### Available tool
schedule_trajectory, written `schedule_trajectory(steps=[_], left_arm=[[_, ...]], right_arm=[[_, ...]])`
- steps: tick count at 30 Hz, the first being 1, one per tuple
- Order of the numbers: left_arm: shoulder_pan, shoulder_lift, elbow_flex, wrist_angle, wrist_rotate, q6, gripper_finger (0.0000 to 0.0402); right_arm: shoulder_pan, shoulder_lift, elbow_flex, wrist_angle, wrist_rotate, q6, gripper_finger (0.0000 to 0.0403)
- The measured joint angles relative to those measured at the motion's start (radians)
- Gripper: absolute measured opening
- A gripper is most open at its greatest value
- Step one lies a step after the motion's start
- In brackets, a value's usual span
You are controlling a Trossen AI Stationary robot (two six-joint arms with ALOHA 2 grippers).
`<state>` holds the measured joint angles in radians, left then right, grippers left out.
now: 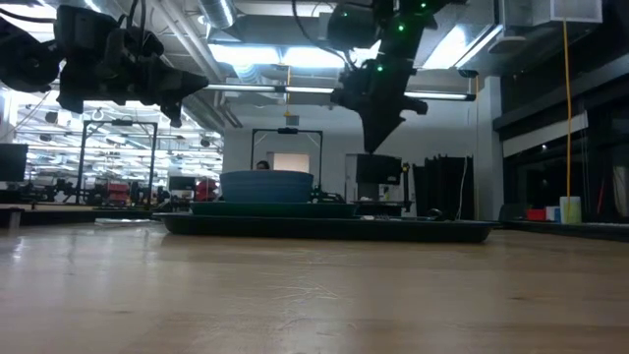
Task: Set up tray
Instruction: Put the blue patterned table knife on top of the table napkin on the black tray
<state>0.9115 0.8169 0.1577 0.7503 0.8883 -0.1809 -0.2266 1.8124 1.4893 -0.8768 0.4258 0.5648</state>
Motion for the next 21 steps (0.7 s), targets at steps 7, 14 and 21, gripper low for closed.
schedule_trajectory(steps=[7, 14, 21], left_arm=[[0.0, 0.0, 0.0, 0.001, 0.001, 0.0, 0.0003], [0.0, 0.0, 0.0, 0.007, 0.0, -0.008, 0.0003], [-0.018, -0.001, 0.014, -0.068, -0.085, -0.096, 0.0003]], right_arm=[[0.093, -0.074, -0.173, 0.189, 0.021, -0.051, 0.0008], [0.163, -0.181, -0.406, 0.592, 0.027, -0.152, 0.0013], [0.18, -0.208, -0.543, 0.868, 0.028, -0.268, 0.0005]])
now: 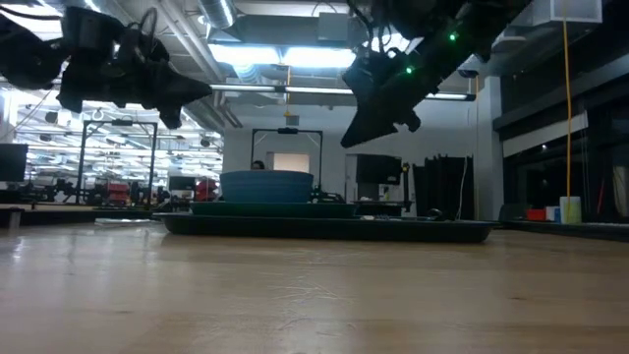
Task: Set up tray
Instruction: Put the blue patterned table knife on top of the table napkin on the black tray
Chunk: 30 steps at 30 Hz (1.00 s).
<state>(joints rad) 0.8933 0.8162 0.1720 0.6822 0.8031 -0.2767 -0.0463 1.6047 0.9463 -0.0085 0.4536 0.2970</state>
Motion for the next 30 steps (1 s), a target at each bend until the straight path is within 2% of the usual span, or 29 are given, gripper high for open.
schedule_trajectory(steps=[2, 4, 9, 12, 17, 22, 26, 30], left_arm=[[-0.023, -0.001, 0.04, -0.119, -0.055, 0.01, 0.0003], [-0.058, -0.001, 0.102, -0.3, -0.163, 0.063, 0.0002], [-0.179, 0.0, 0.3, -0.82, -0.609, 0.203, 0.0001], [-0.244, 0.0, 0.398, -1.011, -0.775, 0.207, 0.0003], [-0.333, 0.0, 0.502, -1.244, -0.908, 0.12, 0.0001], [-0.4, 0.0, 0.529, -1.407, -1.046, -0.018, 0.0003], [-0.432, 0.0, 0.514, -1.472, -1.079, -0.104, 0.0001], [-0.44, 0.002, 0.497, -1.497, -1.08, -0.1, 0.0002]], right_arm=[[-0.001, 0.002, -0.014, 0.022, 0.001, -0.012, 0.0005], [-0.001, 0.003, -0.03, 0.04, 0.001, -0.008, 0.0009], [0.0, 0.002, -0.033, 0.07, 0.001, -0.022, 0.0023], [-0.003, 0.002, -0.033, 0.126, 0.0, -0.042, 0.0022], [-0.002, 0.004, -0.033, 0.186, 0.0, -0.081, 0.0011], [-0.002, 0.005, -0.033, 0.193, 0.0, -0.091, 0.0008], [-0.002, 0.005, -0.033, 0.193, -0.001, -0.077, 0.002], [-0.002, 0.005, -0.033, 0.193, -0.002, -0.072, 0.003]])
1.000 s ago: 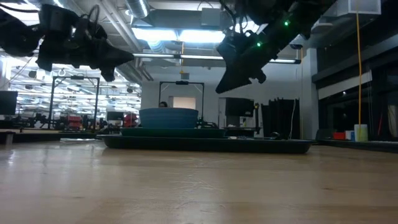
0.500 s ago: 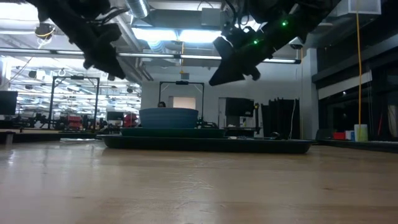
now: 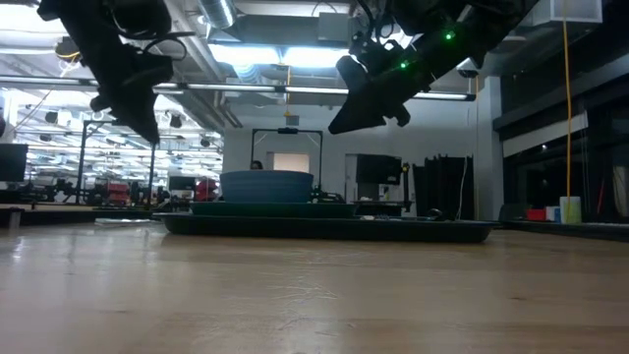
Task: Set up tray
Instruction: Put the blue patterned table knife on top of the table napkin on the black tray
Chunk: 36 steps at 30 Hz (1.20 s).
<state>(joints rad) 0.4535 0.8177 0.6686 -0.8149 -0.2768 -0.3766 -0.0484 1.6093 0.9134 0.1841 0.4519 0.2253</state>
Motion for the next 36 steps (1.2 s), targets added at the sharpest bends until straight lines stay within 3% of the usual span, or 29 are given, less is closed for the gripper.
schedule_trajectory(steps=[13, 25, 30, 36], left_arm=[[-0.001, 0.0, -0.008, -0.02, 0.042, 0.045, 0.0015], [-0.001, 0.007, -0.008, -0.137, 0.021, -0.108, 0.01], [-0.001, 0.083, -0.008, -0.165, 0.018, -0.173, 0.0129], [-0.001, 0.225, -0.008, -0.137, 0.024, -0.152, 0.0134]], right_arm=[[0.0, 0.0, 0.0, 0.0, -0.001, -0.028, 0.0032], [-0.001, 0.0, 0.0, -0.001, 0.0, -0.029, 0.0032], [-0.001, 0.0, 0.0, -0.002, 0.0, -0.029, 0.0032], [-0.001, 0.0, 0.0, -0.002, 0.0, -0.027, 0.0032]])
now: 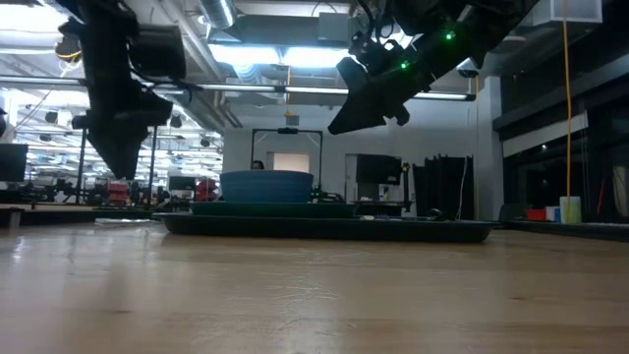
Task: Set up tray
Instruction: Put the blue patterned table knife on top of the table napkin on the black tray
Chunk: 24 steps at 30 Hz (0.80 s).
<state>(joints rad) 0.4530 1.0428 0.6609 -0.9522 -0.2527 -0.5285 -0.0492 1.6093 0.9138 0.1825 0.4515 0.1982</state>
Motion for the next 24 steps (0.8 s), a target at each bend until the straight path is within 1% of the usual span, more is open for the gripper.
schedule_trajectory(steps=[7, 10, 16, 20, 24], left_arm=[[0.0, 0.121, 0.0, 0.007, 0.0, -0.016, 0.0135], [0.0, 0.157, 0.0, 0.008, 0.018, -0.035, 0.0135], [-0.001, 0.213, 0.0, 0.022, 0.02, -0.037, 0.0142], [-0.001, 0.234, 0.0, 0.064, 0.02, -0.051, 0.0148], [-0.001, 0.252, 0.0, 0.06, 0.022, -0.064, 0.015]], right_arm=[[0.0, 0.0, 0.0, 0.0, 0.0, 0.001, 0.0032], [0.0, 0.0, 0.0, 0.0, 0.0, 0.001, 0.0032], [0.0, 0.0, 0.0, 0.0, 0.0, 0.0, 0.0032], [0.0, 0.0, 0.0, 0.0, 0.0, 0.0, 0.0032], [0.0, 0.0, 0.0, -0.001, 0.0, -0.001, 0.0032]])
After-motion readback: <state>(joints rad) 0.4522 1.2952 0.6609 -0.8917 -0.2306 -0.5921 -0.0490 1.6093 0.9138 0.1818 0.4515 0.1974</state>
